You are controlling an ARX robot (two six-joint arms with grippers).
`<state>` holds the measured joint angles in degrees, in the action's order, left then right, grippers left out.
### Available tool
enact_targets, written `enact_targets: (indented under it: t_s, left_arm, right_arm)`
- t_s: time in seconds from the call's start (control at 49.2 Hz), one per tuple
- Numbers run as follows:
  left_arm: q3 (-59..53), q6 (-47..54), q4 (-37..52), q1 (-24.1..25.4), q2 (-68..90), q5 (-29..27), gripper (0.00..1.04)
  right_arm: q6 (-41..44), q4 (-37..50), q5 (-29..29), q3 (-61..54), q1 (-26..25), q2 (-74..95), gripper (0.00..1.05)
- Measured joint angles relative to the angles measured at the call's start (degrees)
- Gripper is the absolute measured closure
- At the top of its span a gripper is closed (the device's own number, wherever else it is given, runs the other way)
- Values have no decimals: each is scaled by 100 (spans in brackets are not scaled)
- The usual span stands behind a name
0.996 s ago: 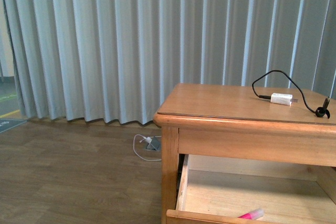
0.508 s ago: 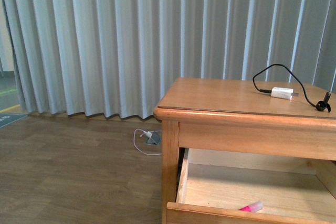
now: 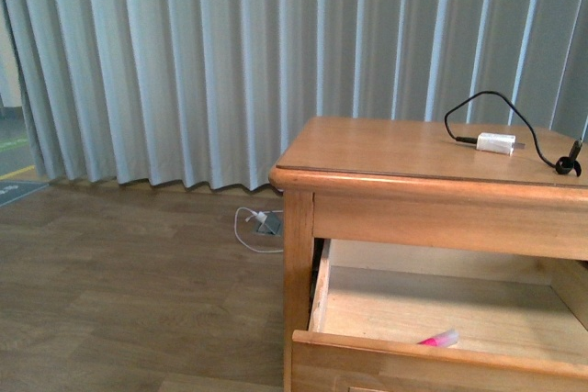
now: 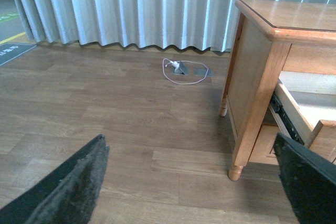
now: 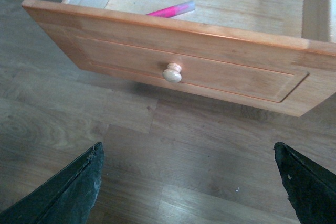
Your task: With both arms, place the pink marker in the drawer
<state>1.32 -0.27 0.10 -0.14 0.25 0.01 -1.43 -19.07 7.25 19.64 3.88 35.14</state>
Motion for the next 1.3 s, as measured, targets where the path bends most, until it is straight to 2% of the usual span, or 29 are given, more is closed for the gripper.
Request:
enact_targets:
  t_s: [0.02, 0.163, 0.447, 0.813, 1.159, 1.301]
  left_arm:
    - [0, 4, 0, 0, 0, 0, 4]
    - [0, 4, 0, 0, 0, 0, 6]
    - [0, 4, 0, 0, 0, 0, 6]
    - [0, 4, 0, 0, 0, 0, 6]
    - [0, 4, 0, 0, 0, 0, 6]
    - [0, 4, 0, 0, 0, 0, 6]
  right_arm:
    - [-2, 129, 15, 20, 72, 238, 8]
    - [-179, 1147, 72, 140, 321, 1910, 8]
    - [-409, 2992, -518, 629, 533, 4328, 8]
    - [-612, 4522, -1097, 1207, 651, 5963, 8]
    - [-494, 5388, -1528, 2232, 686, 7176, 8]
    - [-284, 5626, -1860, 3023, 702, 7851, 8]
